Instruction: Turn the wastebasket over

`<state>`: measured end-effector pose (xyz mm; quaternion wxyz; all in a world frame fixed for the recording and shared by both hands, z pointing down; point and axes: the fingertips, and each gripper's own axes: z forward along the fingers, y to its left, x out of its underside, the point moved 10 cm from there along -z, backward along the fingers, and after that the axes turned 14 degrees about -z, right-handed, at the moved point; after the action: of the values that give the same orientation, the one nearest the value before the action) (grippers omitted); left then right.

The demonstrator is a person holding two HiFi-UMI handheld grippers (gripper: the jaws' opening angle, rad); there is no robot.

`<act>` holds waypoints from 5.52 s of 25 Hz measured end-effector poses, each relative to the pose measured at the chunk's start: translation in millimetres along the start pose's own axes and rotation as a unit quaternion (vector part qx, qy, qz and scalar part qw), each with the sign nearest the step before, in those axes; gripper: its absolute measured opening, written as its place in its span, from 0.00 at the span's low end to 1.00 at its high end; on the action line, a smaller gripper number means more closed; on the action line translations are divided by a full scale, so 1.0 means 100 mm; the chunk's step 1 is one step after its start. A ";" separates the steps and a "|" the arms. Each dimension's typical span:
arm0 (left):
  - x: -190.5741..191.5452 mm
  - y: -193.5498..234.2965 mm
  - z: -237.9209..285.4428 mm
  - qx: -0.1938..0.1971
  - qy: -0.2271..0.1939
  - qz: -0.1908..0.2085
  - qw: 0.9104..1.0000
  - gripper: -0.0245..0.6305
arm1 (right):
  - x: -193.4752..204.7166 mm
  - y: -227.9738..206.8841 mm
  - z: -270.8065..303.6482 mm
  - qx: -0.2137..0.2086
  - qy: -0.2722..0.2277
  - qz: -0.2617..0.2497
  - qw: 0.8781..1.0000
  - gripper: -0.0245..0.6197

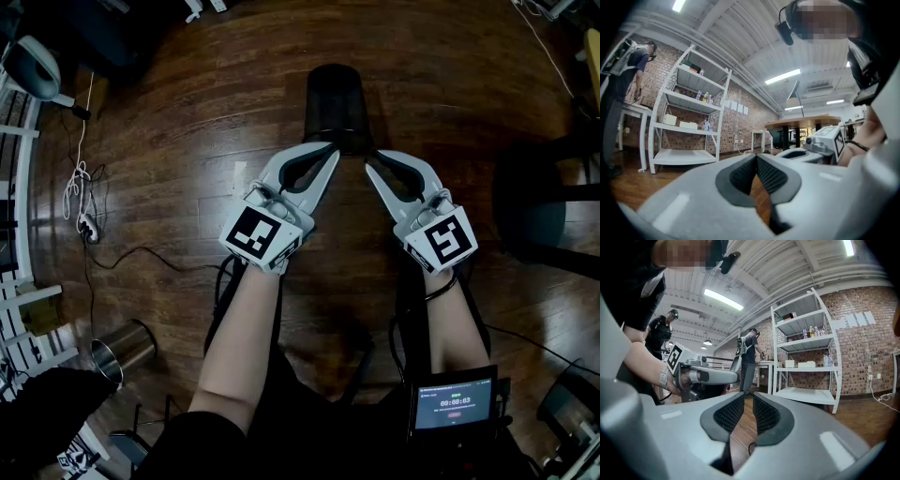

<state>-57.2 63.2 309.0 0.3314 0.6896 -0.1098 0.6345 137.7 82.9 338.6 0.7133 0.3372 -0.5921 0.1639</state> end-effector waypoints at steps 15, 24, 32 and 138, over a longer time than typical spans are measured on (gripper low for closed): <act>-0.19 0.29 0.36 0.015 -0.011 0.019 1.000 0.04 | 0.02 -0.38 0.36 0.031 -0.009 0.055 0.998 0.15; -0.49 0.71 0.90 0.012 -0.008 0.027 1.000 0.04 | 0.02 -1.10 0.82 0.026 -0.022 0.072 0.997 0.15; -0.44 0.95 0.91 0.012 -0.002 0.031 0.999 0.04 | 0.33 -1.27 1.02 0.045 -0.019 0.161 0.986 0.18; -0.73 1.14 0.88 -0.010 -0.048 -0.020 0.999 0.04 | 0.80 -0.73 1.25 -0.131 0.172 -0.087 0.973 0.05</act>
<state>-64.6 -95.1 278.7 0.3449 0.7178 -0.1182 0.5932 112.0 -67.2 403.3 0.8537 0.2580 -0.4456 0.0779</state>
